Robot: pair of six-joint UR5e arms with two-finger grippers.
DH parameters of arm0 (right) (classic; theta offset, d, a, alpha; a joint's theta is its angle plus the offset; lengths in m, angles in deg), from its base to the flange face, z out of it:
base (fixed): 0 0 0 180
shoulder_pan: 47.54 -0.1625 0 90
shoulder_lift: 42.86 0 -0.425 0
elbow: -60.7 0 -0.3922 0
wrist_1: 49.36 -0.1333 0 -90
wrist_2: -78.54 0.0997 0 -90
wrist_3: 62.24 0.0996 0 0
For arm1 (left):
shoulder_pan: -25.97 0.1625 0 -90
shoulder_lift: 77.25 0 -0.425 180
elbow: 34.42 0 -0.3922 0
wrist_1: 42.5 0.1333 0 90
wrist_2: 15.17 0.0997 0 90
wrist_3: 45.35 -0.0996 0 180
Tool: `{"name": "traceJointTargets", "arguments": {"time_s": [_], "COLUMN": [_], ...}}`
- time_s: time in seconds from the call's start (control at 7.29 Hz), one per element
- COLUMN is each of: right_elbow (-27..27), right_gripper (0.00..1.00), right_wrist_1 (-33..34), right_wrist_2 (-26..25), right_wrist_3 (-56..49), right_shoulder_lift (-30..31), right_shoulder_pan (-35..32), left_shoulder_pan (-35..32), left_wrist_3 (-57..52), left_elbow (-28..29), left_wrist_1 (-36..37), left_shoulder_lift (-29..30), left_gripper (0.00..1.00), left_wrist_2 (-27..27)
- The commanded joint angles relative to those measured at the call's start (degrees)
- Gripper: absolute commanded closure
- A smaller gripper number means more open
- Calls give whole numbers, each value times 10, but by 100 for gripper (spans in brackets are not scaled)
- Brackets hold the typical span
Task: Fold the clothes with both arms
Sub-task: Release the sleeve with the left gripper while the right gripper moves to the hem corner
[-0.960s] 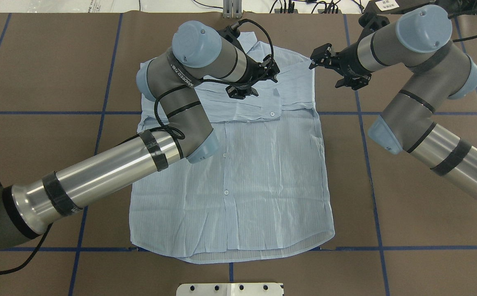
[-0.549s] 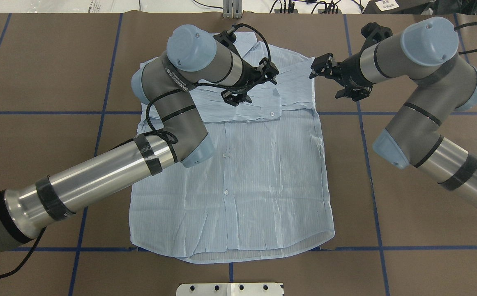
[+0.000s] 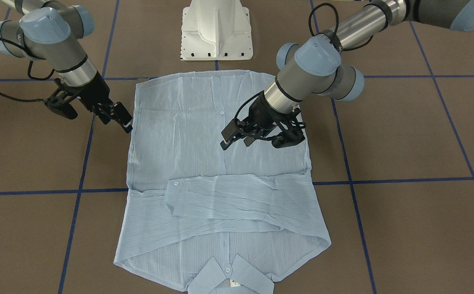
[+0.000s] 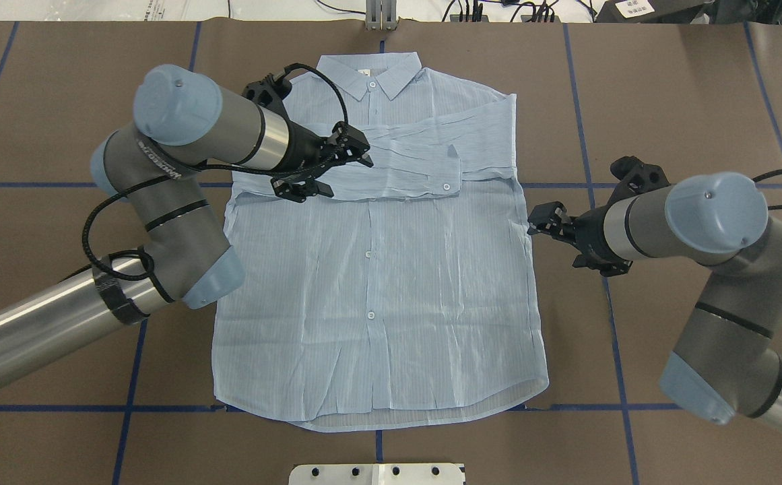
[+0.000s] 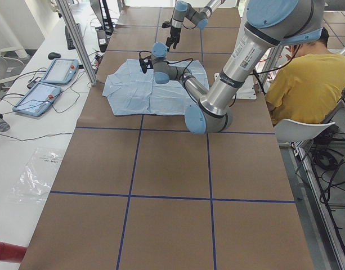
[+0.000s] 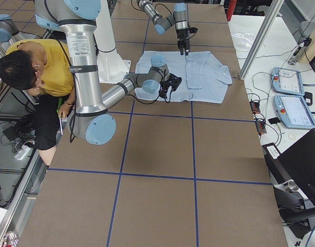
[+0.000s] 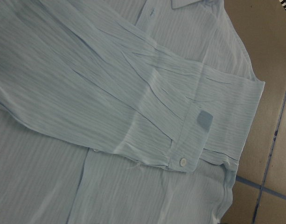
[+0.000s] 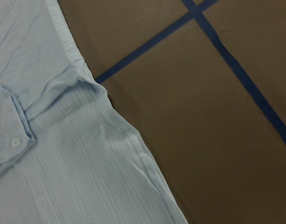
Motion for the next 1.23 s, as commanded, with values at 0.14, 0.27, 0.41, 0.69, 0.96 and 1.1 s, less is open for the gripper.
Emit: {"name": "traceJointTargets", "arguments": {"time_s": [0.14, 0.27, 0.41, 0.69, 0.96, 1.1], "right_elbow": [-42, -52, -51, -51, -59, -59], "right_gripper": [4, 5, 5, 9, 15, 18], "right_wrist_1": [50, 89, 93, 109, 111, 118], "right_wrist_2": [-143, -158, -172, -177, -173, -171], "right_wrist_3": [125, 135, 135, 140, 149, 149], "right_shoulder_lift": [29, 26, 28, 28, 29, 30], "right_shoulder_pan": [163, 192, 208, 225, 230, 233], "left_shoulder_pan": [-30, -31, -31, -30, -30, -30], "left_wrist_3": [-21, -20, -20, -20, -20, -20], "left_elbow": [-87, -87, -86, -87, -85, -85], "left_wrist_1": [4, 5, 5, 14, 14, 14], "left_shoulder_lift": [-75, -76, -76, -76, -76, -76], "left_gripper": [13, 13, 12, 11, 11, 11], "left_wrist_2": [2, 7, 15, 16, 16, 16]}}
